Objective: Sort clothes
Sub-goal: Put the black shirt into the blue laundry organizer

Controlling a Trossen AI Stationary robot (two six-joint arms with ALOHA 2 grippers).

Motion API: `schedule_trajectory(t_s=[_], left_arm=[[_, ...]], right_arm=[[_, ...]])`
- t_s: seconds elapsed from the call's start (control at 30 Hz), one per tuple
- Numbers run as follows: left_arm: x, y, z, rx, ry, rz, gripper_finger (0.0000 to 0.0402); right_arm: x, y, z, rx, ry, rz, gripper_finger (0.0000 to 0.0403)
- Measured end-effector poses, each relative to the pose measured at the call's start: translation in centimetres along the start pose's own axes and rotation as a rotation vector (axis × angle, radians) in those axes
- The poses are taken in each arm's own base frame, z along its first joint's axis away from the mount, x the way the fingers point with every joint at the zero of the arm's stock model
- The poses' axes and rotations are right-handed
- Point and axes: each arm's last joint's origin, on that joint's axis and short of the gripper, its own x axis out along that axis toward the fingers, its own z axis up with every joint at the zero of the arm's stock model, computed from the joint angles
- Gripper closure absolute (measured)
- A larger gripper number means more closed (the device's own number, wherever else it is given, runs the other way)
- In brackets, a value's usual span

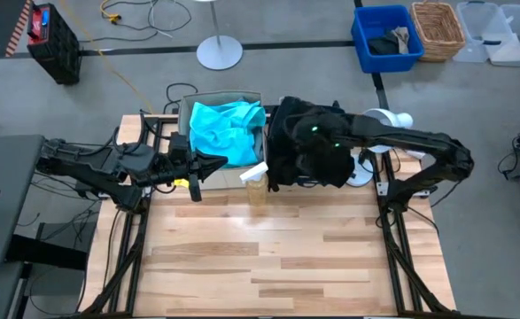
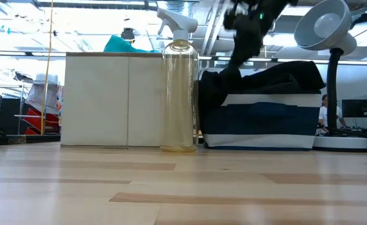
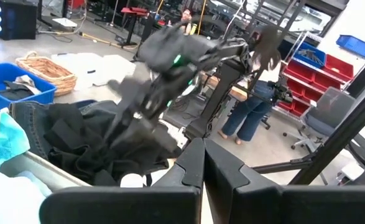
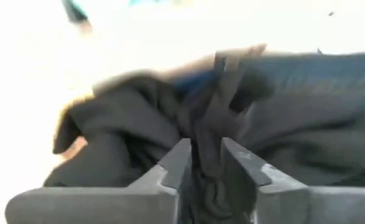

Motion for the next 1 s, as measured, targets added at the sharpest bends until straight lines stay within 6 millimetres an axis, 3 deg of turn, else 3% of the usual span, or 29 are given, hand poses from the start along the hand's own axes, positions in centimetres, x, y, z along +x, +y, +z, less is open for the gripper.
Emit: schedule_trajectory(t_s=[0.13, 0.23, 0.47, 0.6, 0.83, 1.0], left_arm=[[0.0, 0.0, 0.0, -0.014, 0.003, 0.001, 0.0401], [0.0, 0.1, -0.1, -0.018, 0.014, 0.004, 0.0401], [0.0, 0.0, -0.1, 0.057, 0.01, 0.001, 0.0401], [-0.3, 0.1, 0.2, 0.073, -0.001, -0.004, 0.0401], [-1.4, 0.4, 1.0, 0.096, -0.024, -0.026, 0.0401], [-1.8, 0.6, 1.0, 0.105, -0.008, -0.025, 0.0401]], right_arm=[[-4.3, 0.3, 1.3, 0.066, -0.149, 0.008, 0.0283], [-7.2, 1.0, 1.5, 0.117, -0.264, 0.047, 0.0288], [-13.0, 4.4, 1.8, 0.102, -0.561, 0.217, 0.0379], [-14.0, 6.5, 1.2, 0.093, -0.605, 0.231, 0.0393], [-13.2, 10.3, -1.1, 0.119, -0.607, 0.277, 0.04], [-12.4, 11.1, -3.0, 0.174, -0.5, 0.169, 0.0401]])
